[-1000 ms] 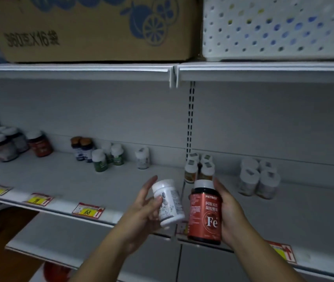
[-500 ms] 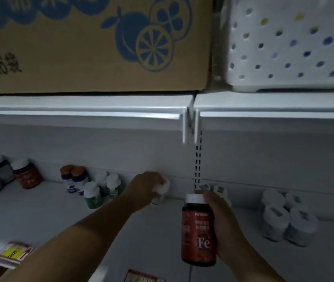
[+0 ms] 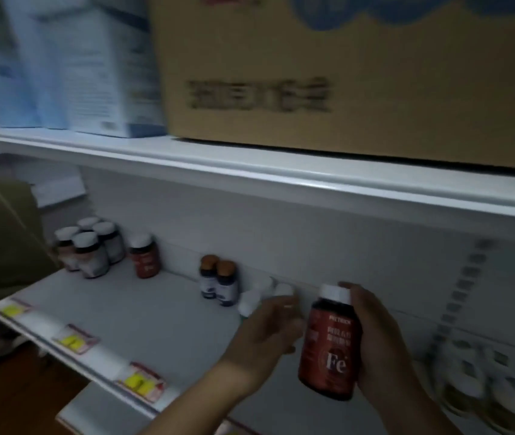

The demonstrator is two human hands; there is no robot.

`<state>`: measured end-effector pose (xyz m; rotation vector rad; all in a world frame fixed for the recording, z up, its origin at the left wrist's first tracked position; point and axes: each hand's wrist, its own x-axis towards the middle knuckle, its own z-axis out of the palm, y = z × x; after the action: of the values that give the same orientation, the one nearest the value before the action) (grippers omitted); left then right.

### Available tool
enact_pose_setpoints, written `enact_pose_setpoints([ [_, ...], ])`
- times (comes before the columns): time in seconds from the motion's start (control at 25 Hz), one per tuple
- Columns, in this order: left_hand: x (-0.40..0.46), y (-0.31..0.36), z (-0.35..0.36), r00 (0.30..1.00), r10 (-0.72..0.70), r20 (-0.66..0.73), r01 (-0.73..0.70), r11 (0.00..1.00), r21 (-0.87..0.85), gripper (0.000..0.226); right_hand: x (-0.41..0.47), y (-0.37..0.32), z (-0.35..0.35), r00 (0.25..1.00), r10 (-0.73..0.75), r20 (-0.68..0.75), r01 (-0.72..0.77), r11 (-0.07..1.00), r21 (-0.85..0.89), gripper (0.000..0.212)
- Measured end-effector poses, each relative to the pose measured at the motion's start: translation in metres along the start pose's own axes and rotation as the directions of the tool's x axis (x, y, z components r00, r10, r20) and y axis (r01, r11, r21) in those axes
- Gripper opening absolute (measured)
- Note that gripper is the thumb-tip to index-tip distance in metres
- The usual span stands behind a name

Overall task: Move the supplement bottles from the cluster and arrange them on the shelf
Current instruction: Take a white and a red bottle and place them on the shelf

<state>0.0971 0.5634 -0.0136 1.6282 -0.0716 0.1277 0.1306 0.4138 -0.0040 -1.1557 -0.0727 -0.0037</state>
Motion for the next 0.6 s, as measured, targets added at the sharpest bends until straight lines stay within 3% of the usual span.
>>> enact_pose_setpoints([
  [0.08,-0.014,0.002,-0.059,0.999,0.041,-0.013,-0.041,0.999,0.001,0.047,0.008,0.02,0.07,0.995,-0.097,0.013,0.098,0.993,-0.064,0.058],
  [0.16,-0.014,-0.001,-0.128,0.991,0.098,-0.087,-0.093,0.994,0.057,0.061,0.018,0.048,0.147,0.984,-0.17,0.053,0.176,0.972,-0.156,0.034],
  [0.28,-0.005,-0.015,-0.214,0.973,0.133,-0.186,-0.116,0.988,0.102,0.056,0.035,0.09,0.234,0.964,-0.223,0.146,0.258,0.915,-0.309,0.014],
  [0.44,0.027,-0.048,-0.295,0.979,0.057,-0.196,-0.03,0.99,0.139,0.058,0.07,0.126,0.297,0.953,-0.177,0.245,0.29,0.771,-0.568,0.022],
  [0.52,0.053,-0.07,-0.317,0.982,-0.014,-0.187,0.042,0.988,0.146,0.056,0.093,0.147,0.314,0.956,-0.182,0.231,0.292,0.684,-0.669,0.025],
  [0.6,0.072,-0.086,-0.323,0.977,0.002,-0.211,0.041,0.979,0.201,0.049,0.112,0.168,0.32,0.956,-0.227,0.184,0.288,0.614,-0.735,0.028],
])
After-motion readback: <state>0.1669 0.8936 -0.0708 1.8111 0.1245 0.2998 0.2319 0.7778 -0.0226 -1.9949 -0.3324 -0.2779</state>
